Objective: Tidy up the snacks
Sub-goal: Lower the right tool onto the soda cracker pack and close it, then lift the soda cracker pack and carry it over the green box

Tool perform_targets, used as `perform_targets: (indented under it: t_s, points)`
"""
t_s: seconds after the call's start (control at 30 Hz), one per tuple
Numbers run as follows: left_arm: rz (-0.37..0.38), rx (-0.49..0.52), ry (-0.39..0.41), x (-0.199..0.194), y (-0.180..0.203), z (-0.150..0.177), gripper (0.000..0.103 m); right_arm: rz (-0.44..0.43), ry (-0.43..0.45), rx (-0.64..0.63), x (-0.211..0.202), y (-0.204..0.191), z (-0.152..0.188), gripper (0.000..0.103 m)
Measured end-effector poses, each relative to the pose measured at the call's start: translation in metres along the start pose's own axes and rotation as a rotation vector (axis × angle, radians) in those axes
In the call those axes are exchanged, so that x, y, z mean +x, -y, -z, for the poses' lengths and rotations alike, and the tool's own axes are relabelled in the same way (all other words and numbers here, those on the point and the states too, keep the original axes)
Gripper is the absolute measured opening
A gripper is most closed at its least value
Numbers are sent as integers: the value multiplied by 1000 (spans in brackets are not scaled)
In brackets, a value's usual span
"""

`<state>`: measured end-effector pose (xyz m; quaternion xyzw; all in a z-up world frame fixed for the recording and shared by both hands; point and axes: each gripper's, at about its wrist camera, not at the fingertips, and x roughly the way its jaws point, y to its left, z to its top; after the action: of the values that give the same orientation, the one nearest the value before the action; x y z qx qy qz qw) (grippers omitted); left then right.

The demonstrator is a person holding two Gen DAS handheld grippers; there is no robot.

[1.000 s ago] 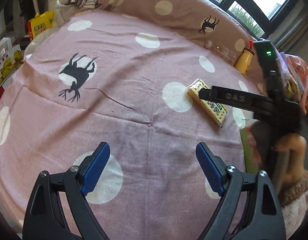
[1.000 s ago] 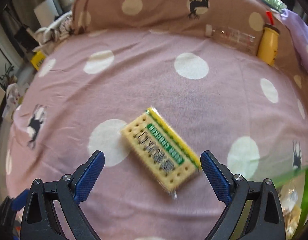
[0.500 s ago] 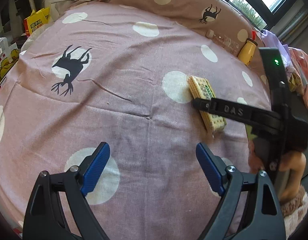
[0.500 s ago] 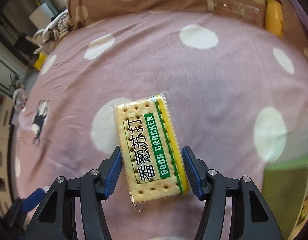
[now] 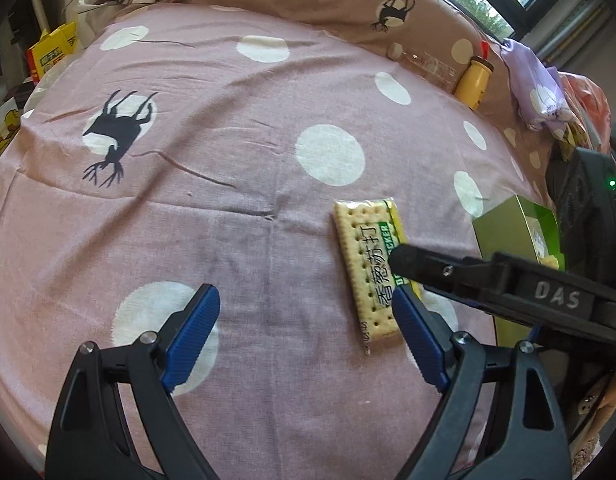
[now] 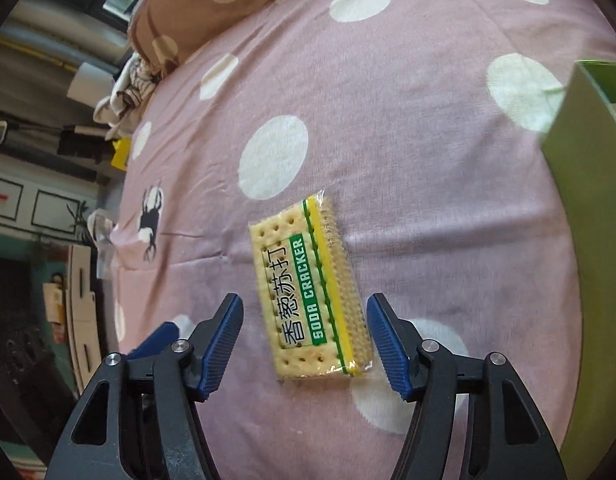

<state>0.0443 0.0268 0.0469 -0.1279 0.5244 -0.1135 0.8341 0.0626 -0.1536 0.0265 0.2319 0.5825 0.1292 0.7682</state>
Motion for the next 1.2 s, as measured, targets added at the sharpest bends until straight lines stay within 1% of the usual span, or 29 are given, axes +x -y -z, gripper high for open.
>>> perform_targets:
  t_s: [0.07, 0.13, 0.2, 0.27, 0.3, 0.37, 0.43, 0.5, 0.53, 0.57, 0.67, 0.77, 0.9, 0.97, 1.1, 1.2]
  points:
    - [23, 1, -7, 4, 4, 0, 86, -11, 50, 17, -9, 2, 2, 67]
    - [63, 3, -23, 10, 9, 0, 86, -10, 86, 13, -10, -1, -1, 67]
    - [97, 10, -35, 16, 15, 0, 80, -29, 101, 4, -4, -4, -3, 67]
    - [107, 22, -49, 24, 21, 0, 70, -47, 75, 19, 7, -2, -5, 67]
    - [108, 25, -56, 27, 23, 0, 66, -54, 62, 20, 11, -1, -4, 67]
    - [106, 23, -74, 36, 25, 0, 50, -58, 48, 14, 19, 0, -4, 65]
    - [92, 27, -80, 41, 25, 0, 46, -50, 60, -2, 19, 0, -2, 63]
    - [99, 39, -61, 41, 28, -1, 40, -51, 64, -15, 19, 0, -2, 55]
    - [116, 39, -61, 40, 29, -1, 35, -47, 66, -14, 20, 0, -1, 50]
    - [112, 49, -58, 39, 32, 0, 35, -51, 62, -12, 19, 1, 0, 49]
    - [81, 89, -13, 31, 40, 4, 35, -56, 65, -3, 15, 3, 4, 49]
    - [64, 143, 63, 14, 51, 9, 35, -64, 93, -13, 3, 0, 8, 49]
    - [99, 194, 147, -8, 62, 15, 35, -56, 184, -33, -24, -7, 19, 49]
    - [121, 216, 175, -17, 69, 20, 35, -49, 235, -33, -38, -8, 26, 49]
    - [151, 292, 240, -35, 89, 33, 35, -48, 341, -29, -69, -4, 45, 49]
    - [179, 343, 276, -45, 105, 43, 35, -47, 403, -21, -90, 2, 58, 49]
